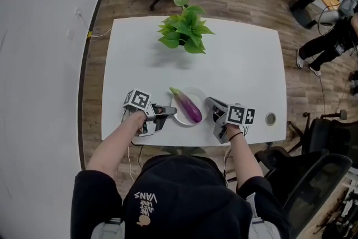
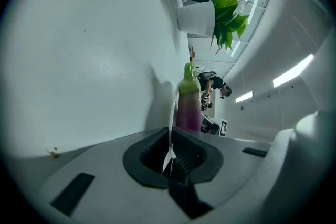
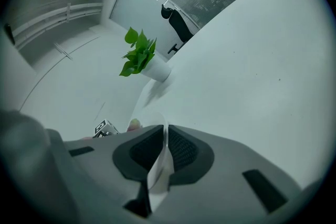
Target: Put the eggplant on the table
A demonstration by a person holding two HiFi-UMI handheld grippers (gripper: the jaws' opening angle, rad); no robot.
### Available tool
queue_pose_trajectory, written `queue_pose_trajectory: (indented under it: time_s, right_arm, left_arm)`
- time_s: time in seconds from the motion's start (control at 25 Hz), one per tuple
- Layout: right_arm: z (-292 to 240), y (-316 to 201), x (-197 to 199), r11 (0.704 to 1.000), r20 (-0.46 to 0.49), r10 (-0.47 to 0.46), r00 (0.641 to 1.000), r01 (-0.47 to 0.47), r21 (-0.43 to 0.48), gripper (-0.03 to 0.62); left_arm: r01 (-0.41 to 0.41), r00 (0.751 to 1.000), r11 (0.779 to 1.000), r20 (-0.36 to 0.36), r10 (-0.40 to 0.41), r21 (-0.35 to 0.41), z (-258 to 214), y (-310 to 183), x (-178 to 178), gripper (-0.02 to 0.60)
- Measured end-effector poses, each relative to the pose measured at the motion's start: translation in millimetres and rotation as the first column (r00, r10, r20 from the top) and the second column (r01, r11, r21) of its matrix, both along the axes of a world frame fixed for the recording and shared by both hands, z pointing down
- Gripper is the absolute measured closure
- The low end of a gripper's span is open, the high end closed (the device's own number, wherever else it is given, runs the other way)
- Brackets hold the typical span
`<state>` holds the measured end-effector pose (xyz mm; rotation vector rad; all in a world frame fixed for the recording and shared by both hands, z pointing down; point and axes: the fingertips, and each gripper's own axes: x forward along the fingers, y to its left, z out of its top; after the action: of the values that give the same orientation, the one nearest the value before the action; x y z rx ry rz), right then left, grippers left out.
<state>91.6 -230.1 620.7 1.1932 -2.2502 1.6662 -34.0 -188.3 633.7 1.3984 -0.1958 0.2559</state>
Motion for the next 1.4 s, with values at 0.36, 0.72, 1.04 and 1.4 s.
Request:
queue_pose_trajectory:
  time_s: [0.36,0.72,1.04,1.4]
  right_arm:
    - [5,1,0,1.000,-0.007,-0.016,1.000,0.016,-0.017,0.556]
    - [16,3,0,0.994,-0.090,-0.076,0.993,0.069,-0.079,0.555]
    - [20,6,-4,0.987,-0.118,-0.129,0.985,0.117,-0.110,0.555]
    - [23,8,-8,0.983,-0.135,-0.152,0.979,0.135,-0.128,0.554]
  left_arm:
    - [-0.012,0.999,0.997,0.046,0.015,-0.071,6,2,0,0.555]
    - [-0.067,0.989,0.986,0.118,0.086,-0.154,13,4,2,0.555]
    - [-0.177,0.956,0.968,0.202,0.212,-0.179,16,10,-1,0.555]
    - [-0.255,0.914,0.960,0.296,0.277,-0.112,15,5,-4,0.508]
